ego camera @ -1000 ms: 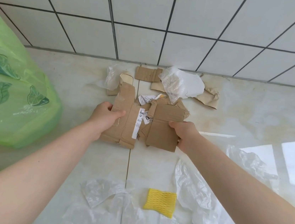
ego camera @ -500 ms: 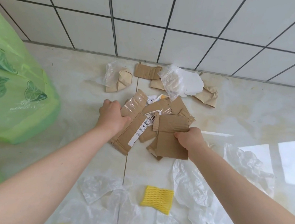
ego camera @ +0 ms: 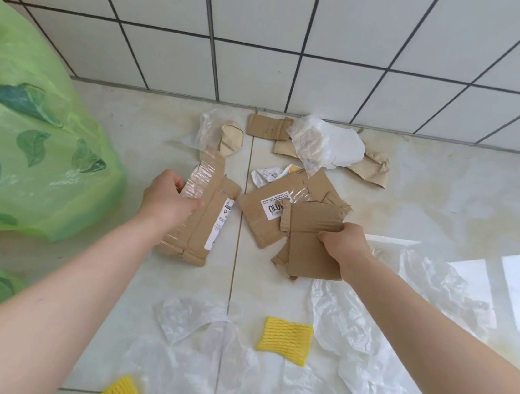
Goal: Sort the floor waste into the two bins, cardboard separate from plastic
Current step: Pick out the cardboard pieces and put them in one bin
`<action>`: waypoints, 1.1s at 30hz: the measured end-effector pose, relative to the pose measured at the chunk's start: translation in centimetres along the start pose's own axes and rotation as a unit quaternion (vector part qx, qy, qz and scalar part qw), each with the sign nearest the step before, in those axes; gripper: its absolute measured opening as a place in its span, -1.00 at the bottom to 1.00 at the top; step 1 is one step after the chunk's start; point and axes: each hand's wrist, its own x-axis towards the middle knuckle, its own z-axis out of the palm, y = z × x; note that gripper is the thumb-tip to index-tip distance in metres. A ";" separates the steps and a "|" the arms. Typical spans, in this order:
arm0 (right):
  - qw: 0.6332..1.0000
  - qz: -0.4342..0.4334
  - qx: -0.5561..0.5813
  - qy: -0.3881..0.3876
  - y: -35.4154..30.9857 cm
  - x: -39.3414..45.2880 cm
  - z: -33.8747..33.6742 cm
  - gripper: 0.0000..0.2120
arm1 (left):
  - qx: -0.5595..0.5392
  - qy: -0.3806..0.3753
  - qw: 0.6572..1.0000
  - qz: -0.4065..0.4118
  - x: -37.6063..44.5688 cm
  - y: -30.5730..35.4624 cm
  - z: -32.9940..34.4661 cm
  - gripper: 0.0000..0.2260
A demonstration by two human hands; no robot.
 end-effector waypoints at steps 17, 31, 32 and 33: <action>0.943 -0.153 0.198 -0.220 -6.8 -18.2 2.4 -0.79 | -0.239 0.108 0.964 0.050 -14.3 -2.6 -14.2 -0.81; 0.830 -0.386 0.067 -0.397 -14.2 -32.9 10.3 -0.85 | -0.177 0.431 0.876 0.127 -23.8 -8.5 -26.7 -0.66; 0.827 -0.391 0.059 -0.400 -14.4 -33.5 10.9 -0.87 | -0.162 0.447 0.871 0.124 -24.0 -8.9 -27.1 -0.68; 0.824 -0.398 0.050 -0.399 -14.6 -34.0 11.5 -0.88 | -0.152 0.458 0.867 0.123 -24.2 -9.3 -27.4 -0.69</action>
